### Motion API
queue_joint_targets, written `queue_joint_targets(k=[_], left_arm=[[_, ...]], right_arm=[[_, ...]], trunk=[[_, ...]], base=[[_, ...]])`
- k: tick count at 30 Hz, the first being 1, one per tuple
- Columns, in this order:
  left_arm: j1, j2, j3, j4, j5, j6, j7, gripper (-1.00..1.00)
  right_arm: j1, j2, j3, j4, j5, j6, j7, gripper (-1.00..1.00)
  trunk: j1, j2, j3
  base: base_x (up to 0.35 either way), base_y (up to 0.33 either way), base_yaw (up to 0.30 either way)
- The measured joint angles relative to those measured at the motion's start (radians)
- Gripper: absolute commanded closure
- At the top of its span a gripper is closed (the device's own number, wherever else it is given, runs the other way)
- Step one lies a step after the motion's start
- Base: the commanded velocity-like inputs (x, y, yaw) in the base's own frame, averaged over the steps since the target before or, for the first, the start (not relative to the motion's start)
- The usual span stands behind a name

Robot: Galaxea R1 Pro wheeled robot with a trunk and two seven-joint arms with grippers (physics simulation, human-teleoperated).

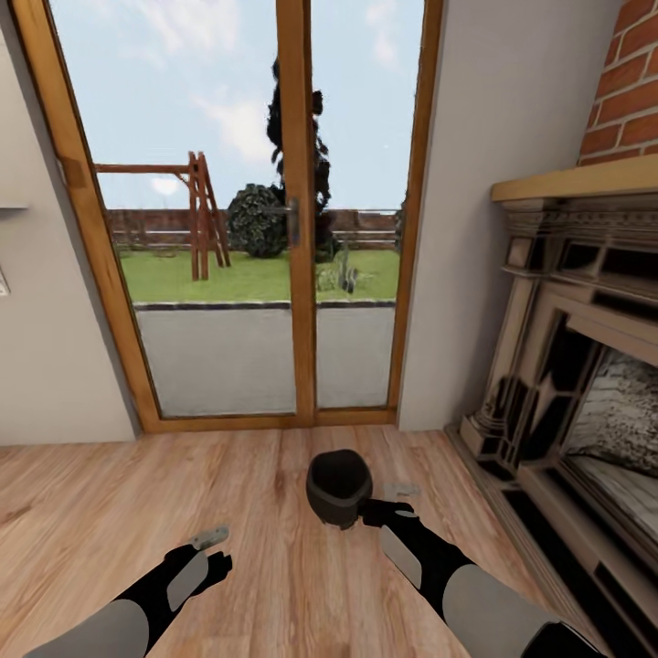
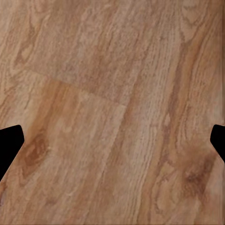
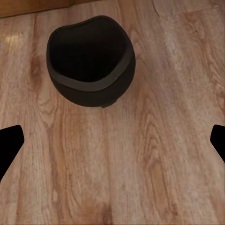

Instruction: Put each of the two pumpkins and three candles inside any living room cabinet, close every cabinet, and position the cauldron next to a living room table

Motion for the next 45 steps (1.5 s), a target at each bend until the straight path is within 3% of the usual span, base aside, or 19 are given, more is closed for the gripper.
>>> queue_joint_targets(k=[17,22,28,34,37,39,45], left_arm=[[0.0,0.0,-0.001,0.0,0.0,0.0,0.0,-1.0],[0.0,-0.015,-0.011,-0.004,0.0,0.0,0.0,-1.0],[-0.001,-0.034,-0.093,-0.067,0.0,0.013,-0.002,-1.0],[-0.002,-0.043,-0.128,-0.177,-0.001,0.023,-0.003,-1.0],[-0.002,-0.051,-0.143,-0.189,-0.001,0.025,-0.002,-1.0],[-0.002,-0.071,-0.161,-0.192,-0.001,0.025,-0.001,-1.0],[-0.001,-0.089,-0.211,-0.194,-0.001,0.025,-0.001,-1.0]], right_arm=[[0.0,0.0,0.0,0.0,0.0,0.0,0.0,-1.0],[0.0,0.002,0.001,0.0,0.001,0.004,0.0,-1.0],[0.0,0.004,0.0,0.001,0.001,0.007,-0.001,-1.0],[0.0,0.006,0.001,0.001,0.002,0.013,0.0,-1.0],[0.0,0.006,0.001,0.001,0.002,0.016,0.0,-1.0],[0.0,0.006,0.001,0.008,0.001,0.023,0.0,-1.0],[-0.001,0.007,0.001,0.09,0.002,0.09,-0.001,-1.0]], trunk=[[0.0,0.0,0.0],[0.0,0.0,0.0],[0.0,0.0,0.0],[0.0,0.0,0.0],[0.0,0.0,0.0],[0.0,0.0,0.0],[0.001,0.0,0.0]], base=[[0.339,-0.002,0.0],[0.288,0.0,0.0],[0.322,0.0,0.0],[0.343,0.0,0.0],[0.345,0.0,0.0],[0.313,0.0,0.0],[0.113,0.0,0.0]])
